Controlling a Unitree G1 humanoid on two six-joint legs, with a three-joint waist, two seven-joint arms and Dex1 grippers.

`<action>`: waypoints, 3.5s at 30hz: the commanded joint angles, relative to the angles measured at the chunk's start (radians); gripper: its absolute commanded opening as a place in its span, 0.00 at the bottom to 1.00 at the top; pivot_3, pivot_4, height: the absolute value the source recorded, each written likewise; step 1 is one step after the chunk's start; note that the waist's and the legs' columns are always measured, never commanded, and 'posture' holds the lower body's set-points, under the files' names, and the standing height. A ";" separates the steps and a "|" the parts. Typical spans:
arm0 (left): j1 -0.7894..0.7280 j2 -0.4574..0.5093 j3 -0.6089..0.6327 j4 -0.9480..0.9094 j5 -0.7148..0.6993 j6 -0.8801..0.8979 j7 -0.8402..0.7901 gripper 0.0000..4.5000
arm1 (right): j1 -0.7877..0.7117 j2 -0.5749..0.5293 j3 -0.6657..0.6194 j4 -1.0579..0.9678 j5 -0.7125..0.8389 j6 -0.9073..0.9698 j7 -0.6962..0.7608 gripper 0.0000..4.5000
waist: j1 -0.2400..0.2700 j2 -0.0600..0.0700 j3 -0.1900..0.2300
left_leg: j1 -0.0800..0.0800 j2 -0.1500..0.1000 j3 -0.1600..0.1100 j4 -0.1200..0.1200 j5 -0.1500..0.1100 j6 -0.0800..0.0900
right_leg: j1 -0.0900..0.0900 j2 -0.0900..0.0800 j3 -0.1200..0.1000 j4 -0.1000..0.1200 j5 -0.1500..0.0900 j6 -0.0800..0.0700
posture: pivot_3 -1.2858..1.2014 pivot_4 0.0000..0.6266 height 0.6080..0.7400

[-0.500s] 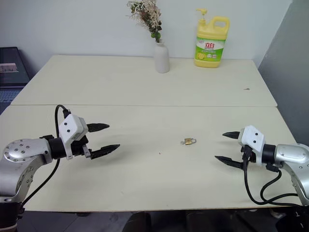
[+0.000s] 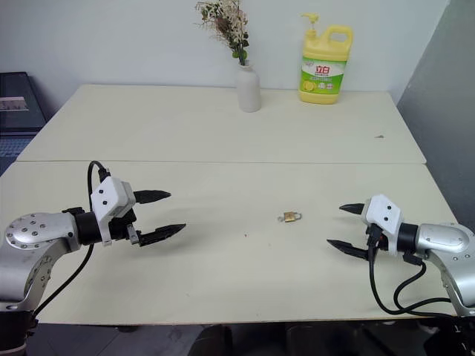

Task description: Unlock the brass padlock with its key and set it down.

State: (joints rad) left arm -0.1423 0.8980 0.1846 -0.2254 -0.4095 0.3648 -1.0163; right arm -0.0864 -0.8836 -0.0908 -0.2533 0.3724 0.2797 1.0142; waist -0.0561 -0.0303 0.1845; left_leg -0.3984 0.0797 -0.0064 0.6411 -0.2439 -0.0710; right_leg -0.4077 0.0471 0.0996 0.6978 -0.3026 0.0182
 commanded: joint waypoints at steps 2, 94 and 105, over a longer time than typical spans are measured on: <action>-0.048 -0.020 0.034 -0.015 -0.044 -0.006 0.005 0.99 | -0.023 0.006 0.012 -0.019 -0.011 -0.002 0.000 1.00 | 0.001 0.000 0.000 | 0.000 0.000 0.000 0.000 0.000 0.000 | 0.000 0.000 0.000 0.000 0.000 0.000 | 0.52 0.24 1.00; -0.340 -0.117 -0.125 -0.065 -0.238 0.276 -0.063 1.00 | -0.265 0.195 0.268 -0.128 -0.853 -0.509 -0.546 0.21 | 0.005 0.001 0.000 | -0.001 -0.001 -0.003 0.005 0.000 0.000 | -0.002 0.001 -0.001 0.008 0.001 0.000 | 0.52 0.24 1.00; -0.479 -0.231 -0.116 -0.056 -0.375 0.456 0.068 1.00 | -0.312 0.267 0.284 -0.094 -0.815 -0.668 -0.570 0.21 | 0.006 0.001 0.000 | -0.001 -0.001 -0.003 0.006 0.000 0.000 | -0.001 0.001 -0.001 0.009 0.003 -0.005 | 0.52 0.24 1.00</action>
State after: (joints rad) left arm -0.6003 0.6718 0.0437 -0.2668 -0.7547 0.8090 -0.9595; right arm -0.3744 -0.6224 0.2112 -0.3387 -0.4515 -0.3600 0.4691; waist -0.0501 -0.0295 0.1847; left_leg -0.3989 0.0785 -0.0099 0.6468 -0.2436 -0.0711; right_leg -0.4088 0.0480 0.0986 0.7076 -0.2991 0.0135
